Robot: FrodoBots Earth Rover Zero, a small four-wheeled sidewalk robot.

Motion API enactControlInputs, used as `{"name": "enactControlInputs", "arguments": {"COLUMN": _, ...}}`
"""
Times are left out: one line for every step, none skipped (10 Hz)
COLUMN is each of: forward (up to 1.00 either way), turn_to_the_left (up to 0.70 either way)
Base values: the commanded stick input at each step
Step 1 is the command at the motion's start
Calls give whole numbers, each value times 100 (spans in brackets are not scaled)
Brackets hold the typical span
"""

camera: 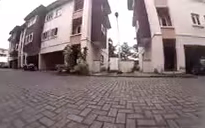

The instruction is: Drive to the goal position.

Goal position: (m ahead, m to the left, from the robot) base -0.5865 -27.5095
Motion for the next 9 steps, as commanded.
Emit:
{"name": "enactControlInputs", "arguments": {"forward": 0, "turn_to_the_left": -70}}
{"name": "enactControlInputs", "arguments": {"forward": 0, "turn_to_the_left": -70}}
{"name": "enactControlInputs", "arguments": {"forward": 0, "turn_to_the_left": -70}}
{"name": "enactControlInputs", "arguments": {"forward": 0, "turn_to_the_left": -70}}
{"name": "enactControlInputs", "arguments": {"forward": 0, "turn_to_the_left": -70}}
{"name": "enactControlInputs", "arguments": {"forward": 0, "turn_to_the_left": -70}}
{"name": "enactControlInputs", "arguments": {"forward": 0, "turn_to_the_left": -70}}
{"name": "enactControlInputs", "arguments": {"forward": 0, "turn_to_the_left": -70}}
{"name": "enactControlInputs", "arguments": {"forward": 0, "turn_to_the_left": -70}}
